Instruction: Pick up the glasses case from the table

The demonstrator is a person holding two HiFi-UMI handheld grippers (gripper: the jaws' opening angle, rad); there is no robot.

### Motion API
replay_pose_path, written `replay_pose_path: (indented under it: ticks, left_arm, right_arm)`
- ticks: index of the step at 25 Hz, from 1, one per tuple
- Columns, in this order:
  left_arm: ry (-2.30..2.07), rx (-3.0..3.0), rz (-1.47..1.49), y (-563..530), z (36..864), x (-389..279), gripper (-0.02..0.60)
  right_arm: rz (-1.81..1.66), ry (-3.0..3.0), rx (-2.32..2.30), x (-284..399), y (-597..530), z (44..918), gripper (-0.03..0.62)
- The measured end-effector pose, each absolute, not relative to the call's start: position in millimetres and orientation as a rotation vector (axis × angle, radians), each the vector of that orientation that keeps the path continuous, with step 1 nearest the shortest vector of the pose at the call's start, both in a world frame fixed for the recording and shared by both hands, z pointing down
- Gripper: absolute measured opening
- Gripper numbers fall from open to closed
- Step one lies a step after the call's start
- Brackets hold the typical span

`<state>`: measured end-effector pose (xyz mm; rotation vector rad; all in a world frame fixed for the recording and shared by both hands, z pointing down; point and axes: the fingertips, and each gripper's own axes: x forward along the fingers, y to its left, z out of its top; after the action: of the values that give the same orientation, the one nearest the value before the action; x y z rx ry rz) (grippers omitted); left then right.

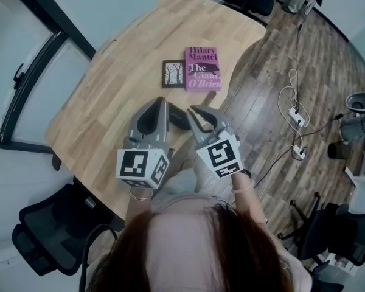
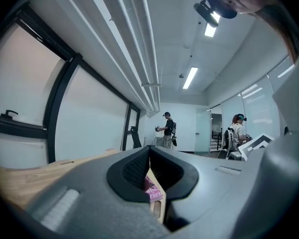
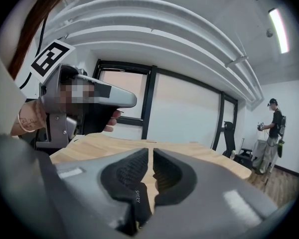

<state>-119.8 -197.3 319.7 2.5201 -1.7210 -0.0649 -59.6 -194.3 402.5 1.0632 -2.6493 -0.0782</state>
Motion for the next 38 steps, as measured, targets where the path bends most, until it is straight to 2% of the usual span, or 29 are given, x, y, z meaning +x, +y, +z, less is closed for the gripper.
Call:
replay_pose_path:
  ticks: [15, 38]
  left_arm:
    - [-1.695, 2.499, -0.034, -227.3, 336.6, -133.0, 0.011]
    - [-1.634, 2.477, 0.014, -252.5, 359.0, -137.8, 0.011]
  right_arm:
    - [-0.037, -2.584, 0.872, -88.2, -213.2, 452.8, 0.147]
    - [0.001, -2.456, 0.722, -110.5, -225.5, 532.2, 0.224]
